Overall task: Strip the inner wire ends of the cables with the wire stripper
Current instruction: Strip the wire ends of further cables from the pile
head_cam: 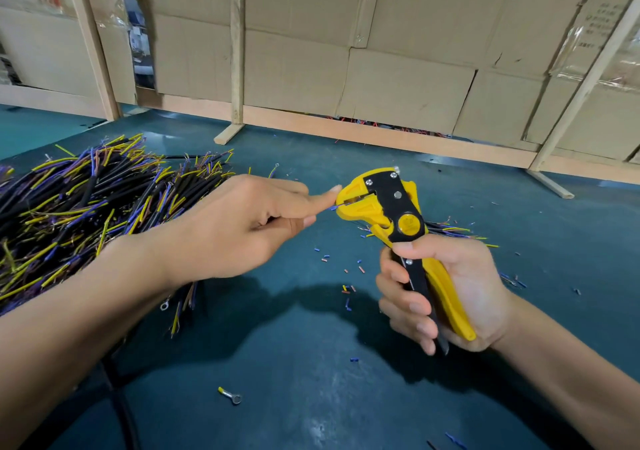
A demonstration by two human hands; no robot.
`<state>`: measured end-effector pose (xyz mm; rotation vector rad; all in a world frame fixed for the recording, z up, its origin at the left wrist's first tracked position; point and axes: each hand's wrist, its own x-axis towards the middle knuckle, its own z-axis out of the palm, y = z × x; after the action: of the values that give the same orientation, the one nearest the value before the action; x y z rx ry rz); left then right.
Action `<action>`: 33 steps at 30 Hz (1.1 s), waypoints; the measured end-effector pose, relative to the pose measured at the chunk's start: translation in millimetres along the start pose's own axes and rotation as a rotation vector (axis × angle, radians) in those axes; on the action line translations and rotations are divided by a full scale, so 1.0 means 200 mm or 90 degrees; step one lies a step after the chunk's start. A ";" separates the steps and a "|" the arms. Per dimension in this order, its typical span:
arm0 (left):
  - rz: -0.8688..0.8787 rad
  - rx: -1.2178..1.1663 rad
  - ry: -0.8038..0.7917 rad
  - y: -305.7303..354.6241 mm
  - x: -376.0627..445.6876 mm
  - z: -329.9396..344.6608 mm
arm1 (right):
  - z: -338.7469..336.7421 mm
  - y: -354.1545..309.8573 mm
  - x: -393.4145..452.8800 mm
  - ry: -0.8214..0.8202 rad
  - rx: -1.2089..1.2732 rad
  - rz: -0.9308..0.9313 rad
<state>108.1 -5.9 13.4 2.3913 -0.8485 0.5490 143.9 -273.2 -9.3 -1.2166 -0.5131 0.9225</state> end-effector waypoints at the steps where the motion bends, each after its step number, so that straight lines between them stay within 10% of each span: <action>1: 0.012 0.022 -0.019 -0.01 0.00 -0.01 | -0.02 -0.03 -0.02 -0.004 -0.007 0.005; 16: -0.095 -0.361 0.150 0.06 0.02 0.03 | -0.01 -0.10 -0.04 0.086 -0.052 -0.129; 33: -0.155 -0.200 0.309 0.07 0.02 0.05 | 0.09 -0.05 -0.03 0.016 -0.101 -0.073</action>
<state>102.6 -22.9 13.5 1.9191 -0.3885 0.7878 129.8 -267.7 7.2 -1.3257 -0.6394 0.7802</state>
